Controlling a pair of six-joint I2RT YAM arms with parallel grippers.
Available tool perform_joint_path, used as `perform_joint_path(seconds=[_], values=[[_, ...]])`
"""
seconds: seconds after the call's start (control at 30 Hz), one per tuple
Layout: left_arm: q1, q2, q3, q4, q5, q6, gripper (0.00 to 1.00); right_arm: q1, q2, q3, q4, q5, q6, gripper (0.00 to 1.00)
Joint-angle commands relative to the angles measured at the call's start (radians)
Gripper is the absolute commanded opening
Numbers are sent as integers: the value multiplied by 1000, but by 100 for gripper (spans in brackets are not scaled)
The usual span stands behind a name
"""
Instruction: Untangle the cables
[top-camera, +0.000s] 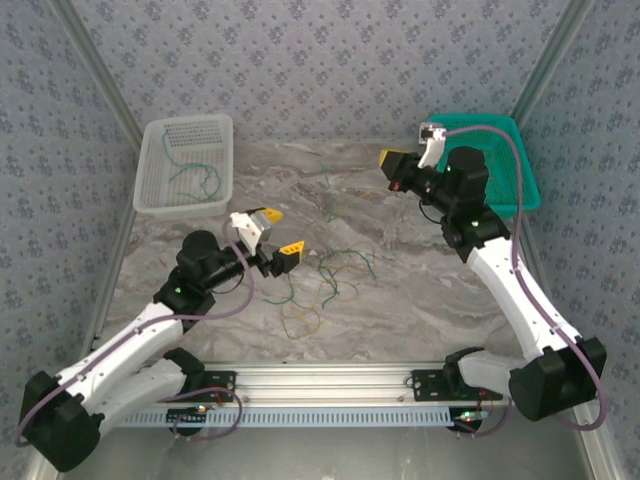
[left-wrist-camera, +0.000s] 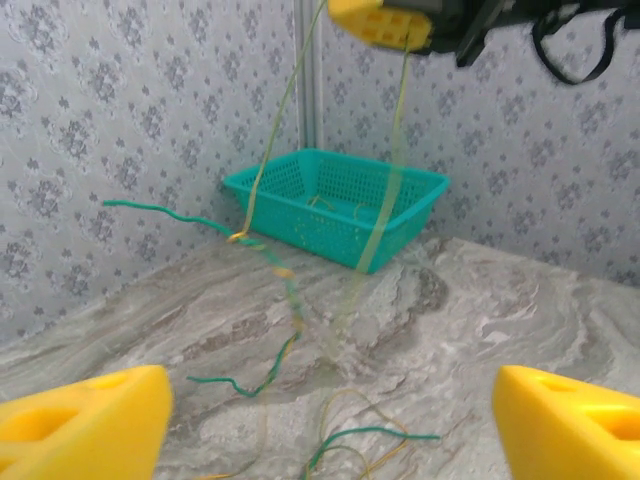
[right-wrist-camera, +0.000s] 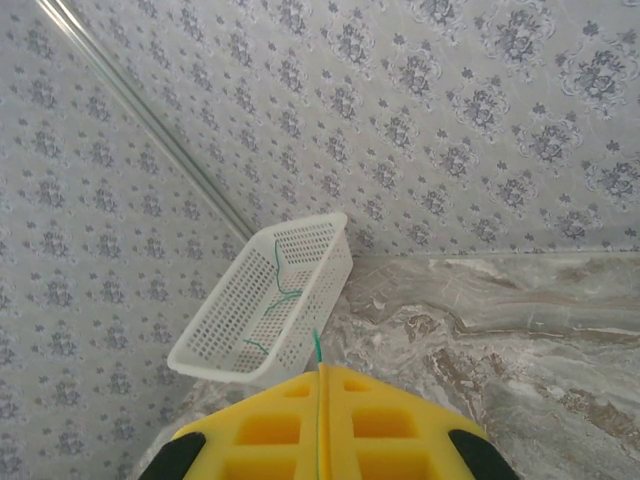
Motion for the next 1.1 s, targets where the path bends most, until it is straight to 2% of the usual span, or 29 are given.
perform_joint_path(seconds=[0.0,0.07,0.23,0.33,0.4,0.7,0.9,1.07], values=[[3,-58,-12,44,68,-18,92,7,15,36,-27,-35,-87,0],[4,-76,-9,26,83,-12,93,11,28,76,-34,-50,-134,0],[20,-110,-37,56,15,-5,89,30,51,100,-45,-146,-240,0],[44,-91,-39,66,-40,-6,86,46,56,126,-90,-187,-324,0],[62,-70,-36,80,-36,-12,86,51,60,141,-112,-218,-368,0],[109,-39,-107,179,-243,-61,76,67,89,175,-156,-392,-523,0],[152,-48,-110,117,-239,-70,76,107,105,192,-221,-468,-657,0],[173,-35,-118,145,-134,-96,79,162,138,246,-316,-544,-779,0]])
